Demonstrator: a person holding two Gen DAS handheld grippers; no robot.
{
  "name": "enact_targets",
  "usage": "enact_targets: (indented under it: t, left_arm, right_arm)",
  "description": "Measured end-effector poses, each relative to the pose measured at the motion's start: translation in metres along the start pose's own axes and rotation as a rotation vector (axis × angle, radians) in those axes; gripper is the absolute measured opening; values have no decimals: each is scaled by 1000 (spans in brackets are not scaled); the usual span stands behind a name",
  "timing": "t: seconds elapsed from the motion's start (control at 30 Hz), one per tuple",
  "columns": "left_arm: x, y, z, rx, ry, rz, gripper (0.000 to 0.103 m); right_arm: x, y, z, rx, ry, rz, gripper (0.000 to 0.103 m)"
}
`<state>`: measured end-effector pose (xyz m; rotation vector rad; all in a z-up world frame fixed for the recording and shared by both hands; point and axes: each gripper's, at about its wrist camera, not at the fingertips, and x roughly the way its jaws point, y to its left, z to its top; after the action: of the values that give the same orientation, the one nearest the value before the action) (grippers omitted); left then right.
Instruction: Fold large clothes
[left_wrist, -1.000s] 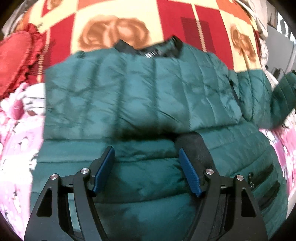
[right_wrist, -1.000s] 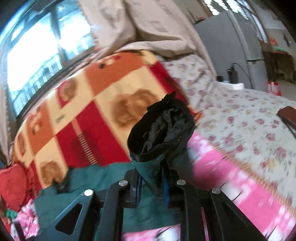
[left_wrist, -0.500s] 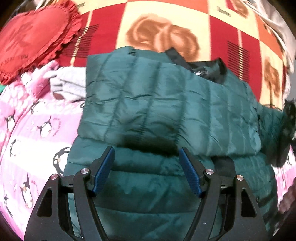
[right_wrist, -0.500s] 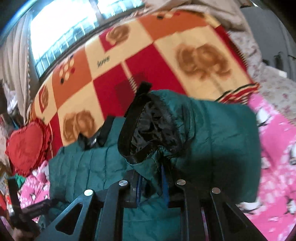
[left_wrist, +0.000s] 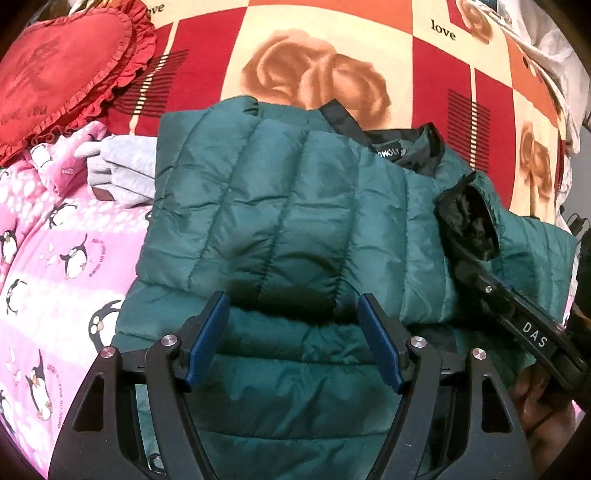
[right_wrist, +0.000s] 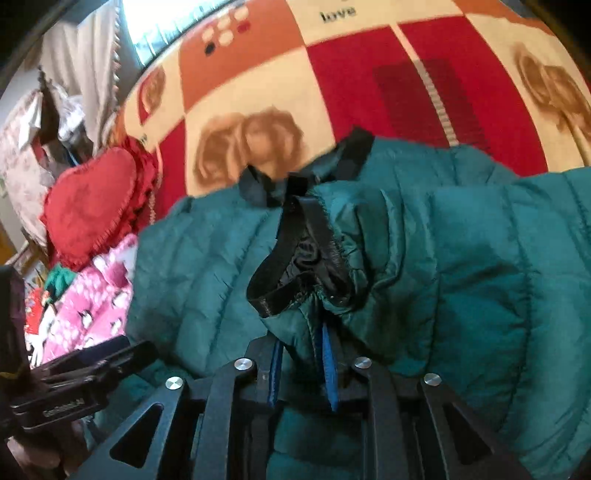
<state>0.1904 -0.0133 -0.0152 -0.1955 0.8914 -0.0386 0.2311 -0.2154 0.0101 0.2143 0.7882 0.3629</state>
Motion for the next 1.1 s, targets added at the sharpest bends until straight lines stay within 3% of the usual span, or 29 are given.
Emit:
enact_targets:
  t: [0.07,0.2,0.33,0.5,0.57,0.63,0.8,0.9,1.03,1.07,1.1]
  left_arm:
    - [2,0,0,-4,8,-2,72]
    - [0,-3,4,-11,8,-9,72]
    - [-8,-11,7,-5,-10,-18,72]
    - [-11,-31,7,47,-13,-63,72]
    - [-12,-45,7,84,-14,-94,72]
    - [-15,-66,11,134,-28,-157,72]
    - [-5,-117,22,287,-52,-363,72]
    - [19,-138,26,343,-37,-364,72]
    - [48,-151,33,333,5,-400,72]
    - [51,-153,34,336,5,-397,68]
    - [54,-154,34,343,5,-401,43]
  right_arm:
    - [-2,-4,-1,19,-3,-1,30]
    - [-11,-3,0,11,-14,6,61]
    - [-30,2,1,-12,-10,20,61]
    - [-76,-19,-6,-26,-58,-246,61]
    - [-96,-43,-8,4,-88,-364,61]
    - [-118,-79,-8,77,-125,-422,63]
    - [-143,-157,-21,357,-115,-468,67]
    - [-156,-186,-31,494,-126,-446,67]
    - [-166,-189,-26,481,-150,-454,67]
    - [-167,-188,-24,477,-150,-453,67]
    - [-168,-188,-22,475,-153,-452,67]
